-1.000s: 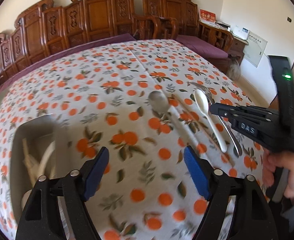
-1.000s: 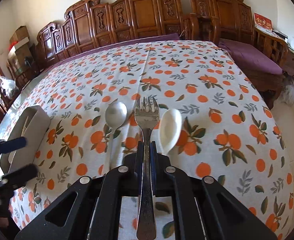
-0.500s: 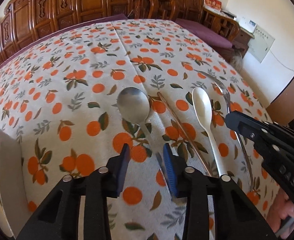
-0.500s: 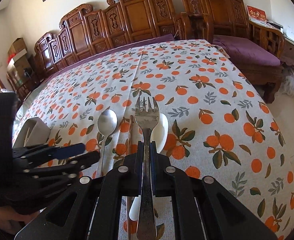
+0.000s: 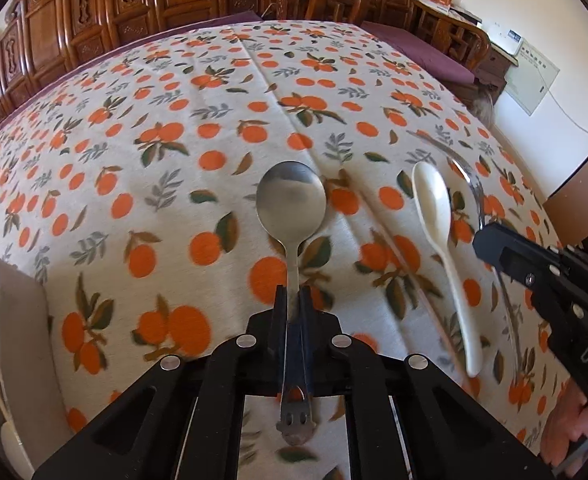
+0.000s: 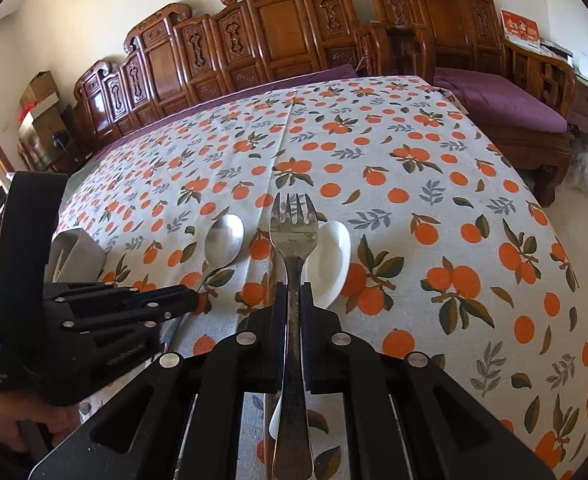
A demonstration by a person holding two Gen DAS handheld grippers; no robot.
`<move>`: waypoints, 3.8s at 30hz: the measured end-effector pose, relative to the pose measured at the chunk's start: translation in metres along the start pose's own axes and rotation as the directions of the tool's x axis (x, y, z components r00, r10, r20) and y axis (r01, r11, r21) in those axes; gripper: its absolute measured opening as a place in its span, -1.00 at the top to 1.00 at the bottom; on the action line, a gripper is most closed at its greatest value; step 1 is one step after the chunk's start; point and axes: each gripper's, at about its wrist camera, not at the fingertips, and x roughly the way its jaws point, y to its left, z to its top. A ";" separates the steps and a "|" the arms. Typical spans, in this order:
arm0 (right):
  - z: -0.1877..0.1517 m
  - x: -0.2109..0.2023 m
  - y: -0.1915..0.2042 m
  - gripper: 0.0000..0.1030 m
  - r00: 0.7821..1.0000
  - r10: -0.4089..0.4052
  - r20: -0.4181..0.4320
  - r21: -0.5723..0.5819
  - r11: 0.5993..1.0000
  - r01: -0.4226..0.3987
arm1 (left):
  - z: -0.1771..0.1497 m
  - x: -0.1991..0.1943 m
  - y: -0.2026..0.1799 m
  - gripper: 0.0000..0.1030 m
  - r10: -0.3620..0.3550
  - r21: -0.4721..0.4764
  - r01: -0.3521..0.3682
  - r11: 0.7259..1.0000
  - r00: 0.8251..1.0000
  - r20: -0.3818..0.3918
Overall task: Organize utensils
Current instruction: 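Grasp a metal spoon with the left tool while the right tool holds the fork, then carry the metal spoon into the tray and open the left tool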
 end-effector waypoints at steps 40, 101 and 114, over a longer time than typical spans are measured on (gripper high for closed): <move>-0.015 -0.017 0.118 0.84 0.986 0.163 -0.040 -0.227 0.959 -0.168 | -0.071 -0.138 0.078 0.90 0.076 -0.026 -0.073 0.997 0.988 0.135; -0.043 -0.011 0.174 0.84 0.972 0.199 -0.123 -0.338 0.913 -0.230 | -0.104 -0.130 0.172 0.66 0.191 -0.160 -0.170 0.972 0.973 0.130; -0.048 0.001 0.180 0.84 0.980 0.141 -0.139 -0.342 0.922 -0.181 | -0.122 -0.150 0.181 0.61 0.144 -0.168 -0.110 0.980 0.967 0.210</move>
